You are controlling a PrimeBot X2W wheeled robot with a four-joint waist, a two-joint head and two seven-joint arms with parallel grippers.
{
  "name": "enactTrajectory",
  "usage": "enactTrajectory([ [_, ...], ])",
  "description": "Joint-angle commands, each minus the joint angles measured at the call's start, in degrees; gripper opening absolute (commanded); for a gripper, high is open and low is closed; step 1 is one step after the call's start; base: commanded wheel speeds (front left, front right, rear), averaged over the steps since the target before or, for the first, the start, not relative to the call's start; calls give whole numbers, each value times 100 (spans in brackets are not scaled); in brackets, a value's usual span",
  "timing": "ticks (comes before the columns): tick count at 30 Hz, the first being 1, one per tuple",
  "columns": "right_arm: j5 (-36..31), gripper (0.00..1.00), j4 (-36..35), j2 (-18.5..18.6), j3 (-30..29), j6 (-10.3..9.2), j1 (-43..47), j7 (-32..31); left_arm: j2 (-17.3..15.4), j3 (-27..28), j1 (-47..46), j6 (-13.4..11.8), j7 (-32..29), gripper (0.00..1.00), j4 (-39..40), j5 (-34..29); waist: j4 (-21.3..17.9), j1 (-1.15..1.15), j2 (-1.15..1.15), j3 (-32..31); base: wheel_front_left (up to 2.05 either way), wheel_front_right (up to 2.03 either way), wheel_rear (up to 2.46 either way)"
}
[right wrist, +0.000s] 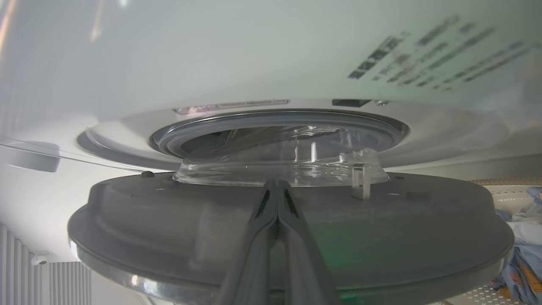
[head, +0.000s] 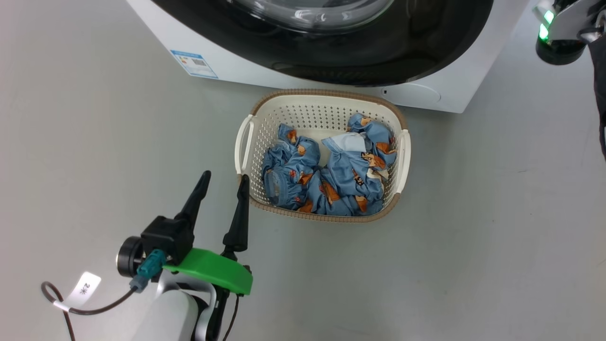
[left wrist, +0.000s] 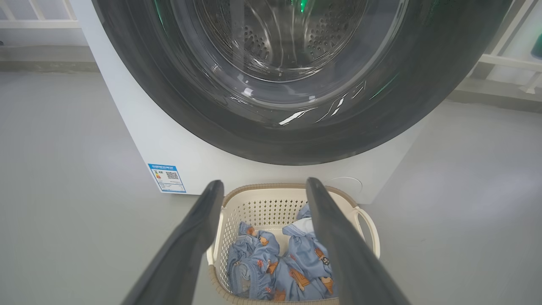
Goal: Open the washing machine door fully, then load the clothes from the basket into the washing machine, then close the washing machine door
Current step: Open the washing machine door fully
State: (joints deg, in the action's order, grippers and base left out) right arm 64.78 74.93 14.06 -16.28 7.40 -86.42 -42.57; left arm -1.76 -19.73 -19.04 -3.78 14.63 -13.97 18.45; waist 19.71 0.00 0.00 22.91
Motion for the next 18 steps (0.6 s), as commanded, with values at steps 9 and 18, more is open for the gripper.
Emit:
enactTrajectory([
  [9, -36, 0, -99, -349, -34, 9, 350, -245, -111, 157, 36, -34, 37, 100, 100, -29, -42, 0, 0, -133, 0, 0, 0],
  [18, -72, 0, -98, -474, -23, 9, 638, -405, -111, 215, 101, -51, 37, 100, 83, -55, -77, 0, 0, -299, 0, 0, 0],
])
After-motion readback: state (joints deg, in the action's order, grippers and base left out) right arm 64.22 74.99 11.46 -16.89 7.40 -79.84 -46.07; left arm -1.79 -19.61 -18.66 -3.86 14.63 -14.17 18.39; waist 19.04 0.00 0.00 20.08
